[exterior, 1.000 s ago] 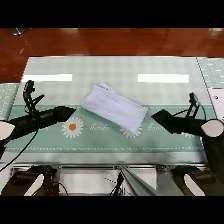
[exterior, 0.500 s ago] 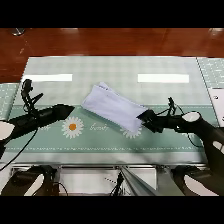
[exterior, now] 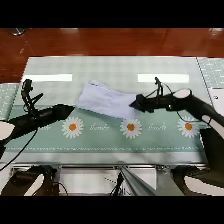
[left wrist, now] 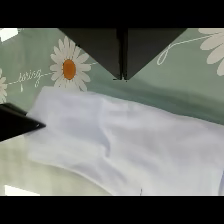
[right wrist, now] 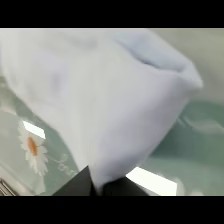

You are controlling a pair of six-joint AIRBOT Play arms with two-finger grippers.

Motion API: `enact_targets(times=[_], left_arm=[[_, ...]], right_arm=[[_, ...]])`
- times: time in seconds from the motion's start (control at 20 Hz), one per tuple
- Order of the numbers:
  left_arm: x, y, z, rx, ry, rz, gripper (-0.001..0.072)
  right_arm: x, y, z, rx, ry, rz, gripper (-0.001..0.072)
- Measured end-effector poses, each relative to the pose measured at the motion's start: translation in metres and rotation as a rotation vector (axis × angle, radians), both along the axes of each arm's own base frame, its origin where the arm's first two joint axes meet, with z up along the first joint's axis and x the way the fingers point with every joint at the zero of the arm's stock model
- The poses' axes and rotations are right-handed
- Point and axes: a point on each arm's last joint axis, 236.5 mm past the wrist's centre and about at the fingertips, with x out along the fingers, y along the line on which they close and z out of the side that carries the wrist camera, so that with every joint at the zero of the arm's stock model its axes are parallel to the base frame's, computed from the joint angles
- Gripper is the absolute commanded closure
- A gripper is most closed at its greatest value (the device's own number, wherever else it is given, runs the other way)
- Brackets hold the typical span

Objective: Fold the shirts.

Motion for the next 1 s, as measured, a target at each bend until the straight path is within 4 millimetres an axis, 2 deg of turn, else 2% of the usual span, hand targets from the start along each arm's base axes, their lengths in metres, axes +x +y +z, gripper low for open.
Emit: enact_targets(times=[0.15,0.25,0.35,0.45,0.55,0.7,0.85,1.0], left_arm=[[0.0,0.0,0.0,0.0,0.0,0.0,0.0681],[-0.001,0.0,0.0,0.0,0.002,-0.002,0.0681],[-0.003,-0.002,-0.001,-0.001,0.011,-0.012,0.0681],[-0.007,-0.004,-0.003,-0.002,0.023,-0.027,0.068],[-0.01,-0.006,-0.004,-0.003,0.034,-0.039,0.0681],[-0.014,-0.008,-0.006,-0.003,0.047,-0.054,0.0681],[-0.02,-0.011,-0.008,-0.004,0.066,-0.078,0.0681],[-0.024,-0.013,-0.009,-0.003,0.078,-0.095,0.068]], right_arm=[[0.029,0.001,0.062,-0.08,-0.142,0.115,0.0692],[0.05,-0.009,0.105,-0.167,-0.243,0.142,0.0692],[0.067,-0.027,0.148,-0.248,-0.327,0.13,0.0692],[0.081,-0.052,0.186,-0.305,-0.384,0.081,0.0692],[0.088,-0.086,0.218,-0.344,-0.405,0.014,0.0692],[0.086,-0.148,0.248,-0.399,-0.387,-0.093,0.0692],[0.068,-0.216,0.266,-0.447,-0.333,-0.225,0.0692],[0.04,-0.278,0.276,-0.475,-0.259,-0.368,0.0693]])
